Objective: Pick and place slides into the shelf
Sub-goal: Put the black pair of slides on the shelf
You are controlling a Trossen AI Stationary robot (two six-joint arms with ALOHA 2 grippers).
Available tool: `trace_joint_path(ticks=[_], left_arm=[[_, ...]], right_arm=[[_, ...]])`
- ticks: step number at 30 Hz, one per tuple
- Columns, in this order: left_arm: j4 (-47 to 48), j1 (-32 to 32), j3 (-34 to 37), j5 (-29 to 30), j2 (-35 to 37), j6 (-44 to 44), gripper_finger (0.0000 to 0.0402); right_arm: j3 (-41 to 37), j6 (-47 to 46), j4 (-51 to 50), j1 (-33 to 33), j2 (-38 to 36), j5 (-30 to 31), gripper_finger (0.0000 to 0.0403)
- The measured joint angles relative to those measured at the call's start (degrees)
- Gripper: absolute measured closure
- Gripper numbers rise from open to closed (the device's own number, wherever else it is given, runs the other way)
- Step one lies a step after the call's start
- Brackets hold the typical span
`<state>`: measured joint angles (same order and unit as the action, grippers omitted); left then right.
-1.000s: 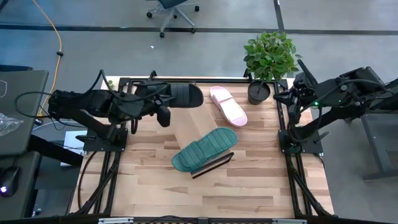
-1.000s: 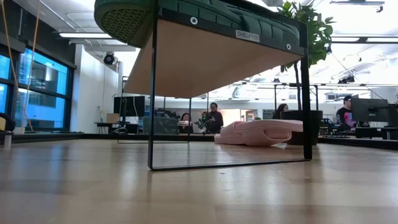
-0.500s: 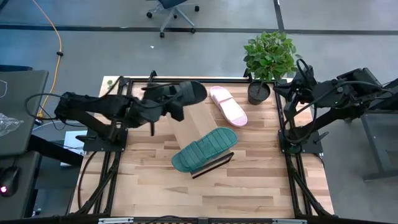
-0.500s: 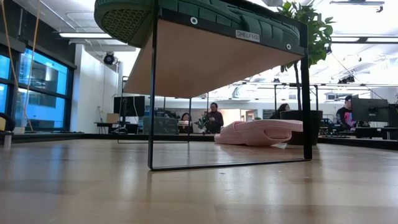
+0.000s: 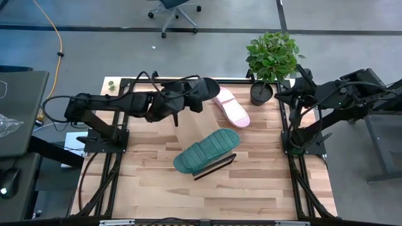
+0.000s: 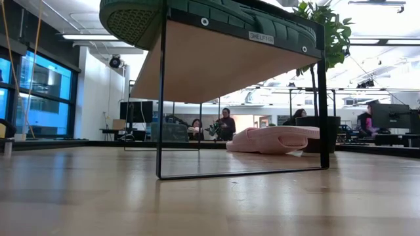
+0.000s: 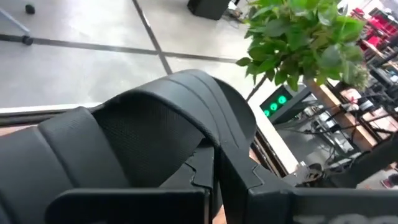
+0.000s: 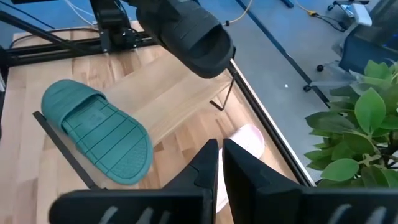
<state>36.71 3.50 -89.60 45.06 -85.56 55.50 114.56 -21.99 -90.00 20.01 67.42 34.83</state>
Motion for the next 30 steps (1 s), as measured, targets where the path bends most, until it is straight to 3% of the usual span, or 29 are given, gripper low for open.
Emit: trace_joint_path(ticks=[17,30], left_arm=[[2.68,4.77,0.0,-3.86,-1.99,6.64,0.0401],[5.69,4.8,3.0,-4.88,-1.97,14.39,0.0401]], right_arm=[[0.0,0.01,-0.01,0.01,0.0,-1.0,0.0387],[0.0,0.01,-0.01,0.02,0.0,-1.03,0.0387]])
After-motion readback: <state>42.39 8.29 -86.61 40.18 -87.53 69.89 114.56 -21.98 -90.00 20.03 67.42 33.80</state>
